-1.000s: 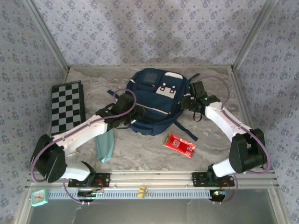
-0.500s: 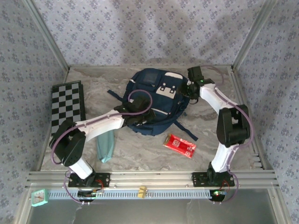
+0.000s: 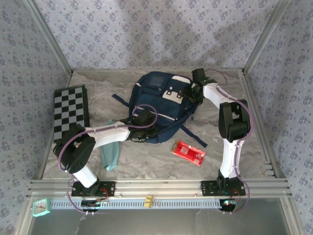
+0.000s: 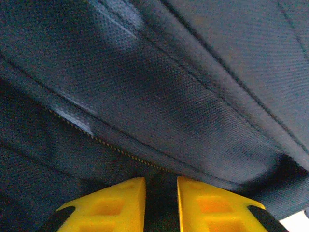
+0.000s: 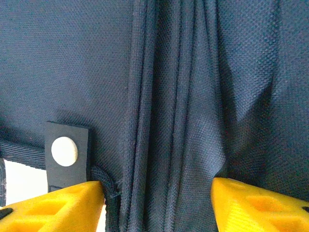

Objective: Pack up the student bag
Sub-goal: Rotate the student bag at the top-center of the table.

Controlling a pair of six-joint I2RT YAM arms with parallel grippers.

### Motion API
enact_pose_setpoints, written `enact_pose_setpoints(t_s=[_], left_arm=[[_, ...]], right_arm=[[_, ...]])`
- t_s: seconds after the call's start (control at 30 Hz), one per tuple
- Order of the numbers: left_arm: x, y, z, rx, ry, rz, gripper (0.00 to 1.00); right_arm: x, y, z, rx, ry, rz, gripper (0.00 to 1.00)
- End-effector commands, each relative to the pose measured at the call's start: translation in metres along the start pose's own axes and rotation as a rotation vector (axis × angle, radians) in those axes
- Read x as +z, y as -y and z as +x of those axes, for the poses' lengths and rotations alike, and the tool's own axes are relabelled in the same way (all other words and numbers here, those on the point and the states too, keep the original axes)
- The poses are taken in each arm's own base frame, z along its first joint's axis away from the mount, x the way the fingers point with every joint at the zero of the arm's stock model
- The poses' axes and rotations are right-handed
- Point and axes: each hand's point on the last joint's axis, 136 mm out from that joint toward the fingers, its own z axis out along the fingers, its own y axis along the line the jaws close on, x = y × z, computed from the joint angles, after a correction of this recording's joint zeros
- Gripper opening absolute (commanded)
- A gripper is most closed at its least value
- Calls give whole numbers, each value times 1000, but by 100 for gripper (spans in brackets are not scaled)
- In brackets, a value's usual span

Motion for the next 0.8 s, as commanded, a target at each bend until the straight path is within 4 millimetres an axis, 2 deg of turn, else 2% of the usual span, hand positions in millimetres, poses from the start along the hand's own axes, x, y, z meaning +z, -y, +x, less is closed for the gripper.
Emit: enact_pose_setpoints(t_s=[0.0, 0.1, 0.17, 0.2, 0.33, 0.43, 0.5, 0.53, 0.6, 0.67, 0.77], left_arm=[[12, -60, 8, -27, -64, -173, 20], [13, -76, -7, -28, -20, -206, 21], [13, -87, -27, -44, -7, -233, 20], [11, -92, -37, -50, 11, -246, 20], [7, -103, -90, -71, 103, -256, 20], [3, -105, -132, -66, 166, -260, 20], [4, -93, -158, -42, 191, -193, 21], [3, -88, -172, -30, 205, -175, 21], [-1, -82, -193, 0, 232, -172, 22], [-12, -77, -209, 18, 251, -161, 23], [-37, -77, -217, 10, 267, -151, 31]], right_arm=[[24, 10, 12, 19, -31, 24, 52], [13, 5, 6, 43, 13, -21, 17], [4, 2, 4, 70, 36, -48, 3], [-1, 2, 4, 75, 41, -52, 0], [-12, 9, 19, 103, 56, -65, 0], [-21, 0, 41, 158, 49, -150, 0], [-27, -7, 58, 205, 42, -217, 0], [-33, -15, 60, 225, 61, -259, 0], [-46, -30, 60, 244, 98, -327, 0], [-63, -40, 52, 274, 150, -379, 0], [-86, -44, 39, 342, 244, -435, 0]])
